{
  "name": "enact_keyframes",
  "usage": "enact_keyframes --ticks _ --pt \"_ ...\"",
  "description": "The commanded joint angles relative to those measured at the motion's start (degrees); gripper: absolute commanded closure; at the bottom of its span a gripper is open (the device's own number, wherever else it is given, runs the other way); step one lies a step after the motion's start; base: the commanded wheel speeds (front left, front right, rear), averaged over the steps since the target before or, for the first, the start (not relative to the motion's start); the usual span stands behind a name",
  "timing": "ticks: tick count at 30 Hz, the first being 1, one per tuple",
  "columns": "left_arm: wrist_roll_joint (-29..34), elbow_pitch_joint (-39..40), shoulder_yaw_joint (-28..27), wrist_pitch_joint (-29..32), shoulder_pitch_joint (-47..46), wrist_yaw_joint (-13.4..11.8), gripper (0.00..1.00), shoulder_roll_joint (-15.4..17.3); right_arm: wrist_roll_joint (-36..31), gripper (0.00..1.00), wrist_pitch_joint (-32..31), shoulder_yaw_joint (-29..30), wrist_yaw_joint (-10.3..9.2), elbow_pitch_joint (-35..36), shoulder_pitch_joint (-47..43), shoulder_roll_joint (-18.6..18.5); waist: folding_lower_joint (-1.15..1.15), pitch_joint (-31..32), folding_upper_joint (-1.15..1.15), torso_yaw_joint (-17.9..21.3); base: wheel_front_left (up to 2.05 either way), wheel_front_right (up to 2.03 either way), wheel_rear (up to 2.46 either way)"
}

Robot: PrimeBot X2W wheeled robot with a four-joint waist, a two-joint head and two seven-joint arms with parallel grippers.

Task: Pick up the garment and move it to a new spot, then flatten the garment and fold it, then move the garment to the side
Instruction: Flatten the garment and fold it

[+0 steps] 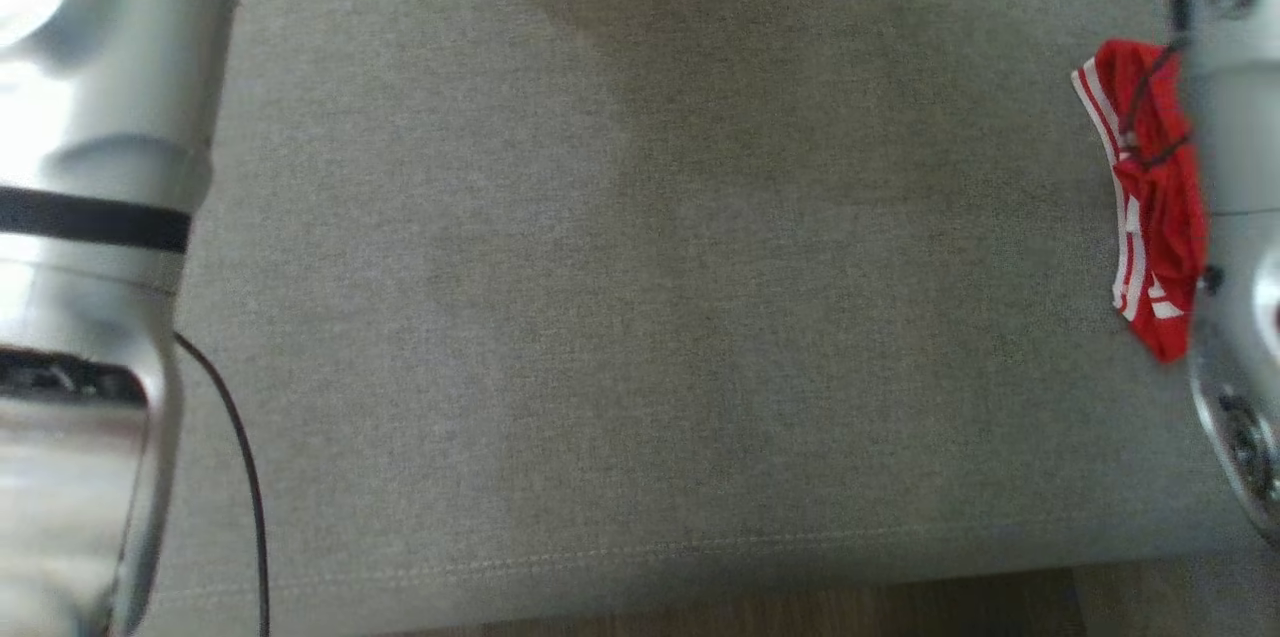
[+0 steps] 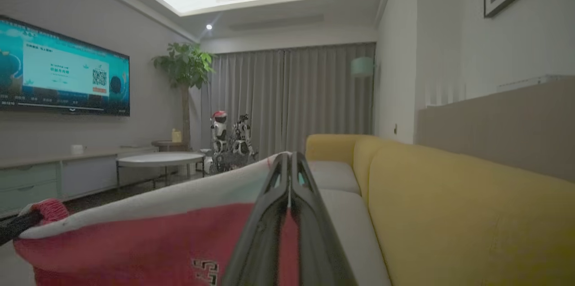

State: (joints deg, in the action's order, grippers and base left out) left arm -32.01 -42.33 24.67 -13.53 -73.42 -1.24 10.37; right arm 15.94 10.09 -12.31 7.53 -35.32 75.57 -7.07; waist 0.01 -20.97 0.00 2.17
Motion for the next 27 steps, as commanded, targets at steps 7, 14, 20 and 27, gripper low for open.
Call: enact_keyframes --ticks 7,14,20,27 --pt "-0.6 -15.91 -1.74 -1.29 -1.21 2.95 1.0 -2.05 4.08 1.0 0.71 -7.03 -0.04 -18.47 1.57 3.9 -0.01 -2.4 0.0 1.04 0.0 0.0 0.0" --pt "-0.65 -17.77 -4.65 -1.45 6.95 4.14 1.0 -3.65 11.42 1.0 3.45 -12.59 -0.04 -23.27 -6.9 4.17 -0.01 -3.84 0.0 0.43 0.0 0.0 0.0" --pt "0.92 -8.36 -10.21 -1.46 22.65 4.95 1.0 -5.08 12.55 1.0 4.84 -12.69 -0.04 -18.39 -20.99 3.99 -0.01 -0.92 0.0 -0.14 0.0 0.0 0.0" --pt "4.65 2.81 -13.36 -1.46 39.53 6.15 1.0 -6.14 8.05 1.0 4.89 -5.83 -0.04 -0.36 -44.29 2.48 -0.01 4.05 0.0 -0.28 0.0 0.0 0.0"
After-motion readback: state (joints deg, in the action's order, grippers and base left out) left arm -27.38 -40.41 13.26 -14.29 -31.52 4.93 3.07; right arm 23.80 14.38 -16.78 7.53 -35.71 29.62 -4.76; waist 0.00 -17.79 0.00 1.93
